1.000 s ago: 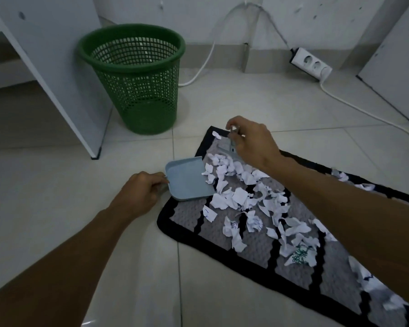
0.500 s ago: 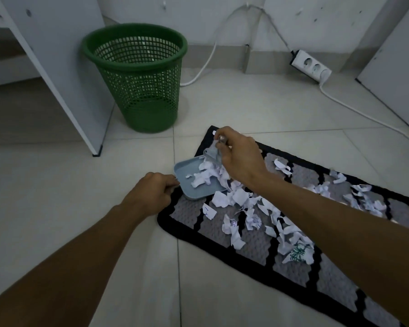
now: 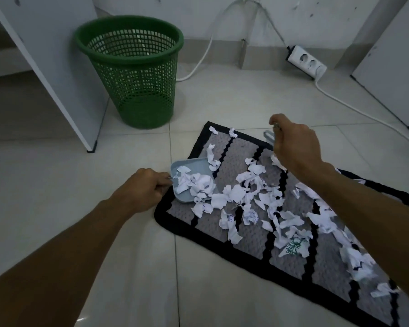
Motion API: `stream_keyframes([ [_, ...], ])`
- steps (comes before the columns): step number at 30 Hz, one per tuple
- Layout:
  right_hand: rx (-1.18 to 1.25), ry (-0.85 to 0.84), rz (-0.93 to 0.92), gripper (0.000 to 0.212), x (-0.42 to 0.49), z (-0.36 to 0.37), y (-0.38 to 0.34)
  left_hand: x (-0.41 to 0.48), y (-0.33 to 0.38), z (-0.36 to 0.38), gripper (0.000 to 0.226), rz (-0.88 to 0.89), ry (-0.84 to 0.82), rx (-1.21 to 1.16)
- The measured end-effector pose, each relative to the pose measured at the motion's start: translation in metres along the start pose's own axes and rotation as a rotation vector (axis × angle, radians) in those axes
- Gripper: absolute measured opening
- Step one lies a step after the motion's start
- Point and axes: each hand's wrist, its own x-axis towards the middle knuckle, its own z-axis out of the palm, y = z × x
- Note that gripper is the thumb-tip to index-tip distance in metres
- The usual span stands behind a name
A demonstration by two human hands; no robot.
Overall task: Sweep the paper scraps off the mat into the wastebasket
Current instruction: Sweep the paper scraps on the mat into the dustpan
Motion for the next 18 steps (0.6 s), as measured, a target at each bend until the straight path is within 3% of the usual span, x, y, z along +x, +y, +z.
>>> stream_keyframes([
  [3, -0.039, -0.074, 0.063, 0.023, -0.022, 0.012, 0.005, 0.0, 0.001, 0.002, 0.033, 0.016, -0.01, 0.023],
  [9, 0.315, -0.054, 0.077, 0.018, -0.034, 0.028, -0.055, 0.006, 0.005, 0.009, 0.044, -0.098, -0.112, 0.04],
  [14, 0.475, -0.032, 0.056, 0.017, -0.026, 0.019, -0.083, 0.002, 0.012, 0.007, 0.043, -0.16, -0.16, 0.043],
  [18, 0.408, 0.049, 0.043, 0.017, -0.007, 0.009, -0.076, -0.006, 0.019, 0.002, 0.039, -0.167, -0.205, 0.095],
])
